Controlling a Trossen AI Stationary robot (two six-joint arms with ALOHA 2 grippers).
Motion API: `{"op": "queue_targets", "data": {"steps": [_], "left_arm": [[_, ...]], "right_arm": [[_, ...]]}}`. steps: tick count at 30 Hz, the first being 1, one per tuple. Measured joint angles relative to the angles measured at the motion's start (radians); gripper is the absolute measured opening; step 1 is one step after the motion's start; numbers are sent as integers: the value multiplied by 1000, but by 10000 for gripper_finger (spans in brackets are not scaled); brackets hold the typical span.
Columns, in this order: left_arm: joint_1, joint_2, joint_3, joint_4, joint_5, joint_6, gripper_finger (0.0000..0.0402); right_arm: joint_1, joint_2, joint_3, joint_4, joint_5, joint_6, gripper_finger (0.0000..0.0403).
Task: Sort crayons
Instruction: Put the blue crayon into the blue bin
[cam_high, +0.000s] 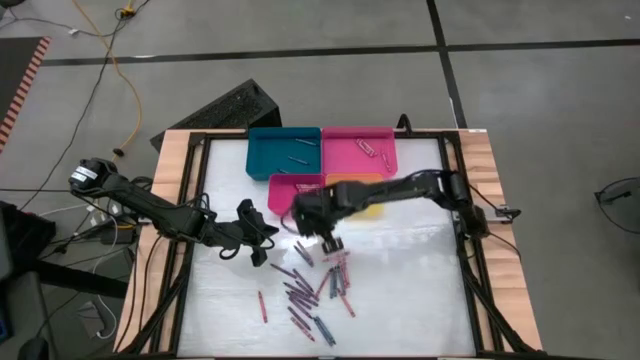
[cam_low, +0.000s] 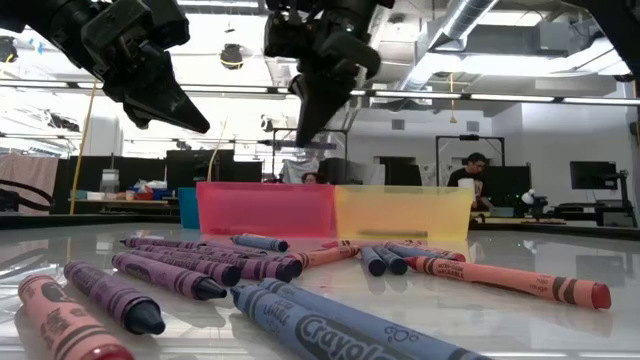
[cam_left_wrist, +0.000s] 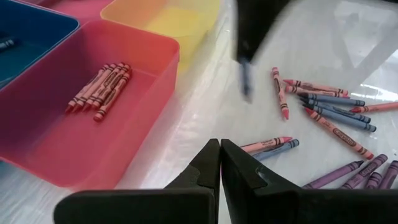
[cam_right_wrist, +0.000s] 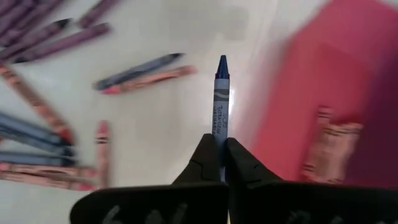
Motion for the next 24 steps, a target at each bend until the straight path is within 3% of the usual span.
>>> {"op": "queue_targets", "data": {"steps": [8, 18, 24], "left_arm": [[0, 0, 0, -5, 0, 10, 0], [0, 0, 0, -25, -9, 10, 0], [0, 0, 0, -25, -9, 10, 0]], "right_arm": [[-162, -1, 95, 8, 0, -101, 1], [-371, 0, 69, 290, 0, -60, 1], [-439, 1, 20, 437, -5, -1, 1]]}}
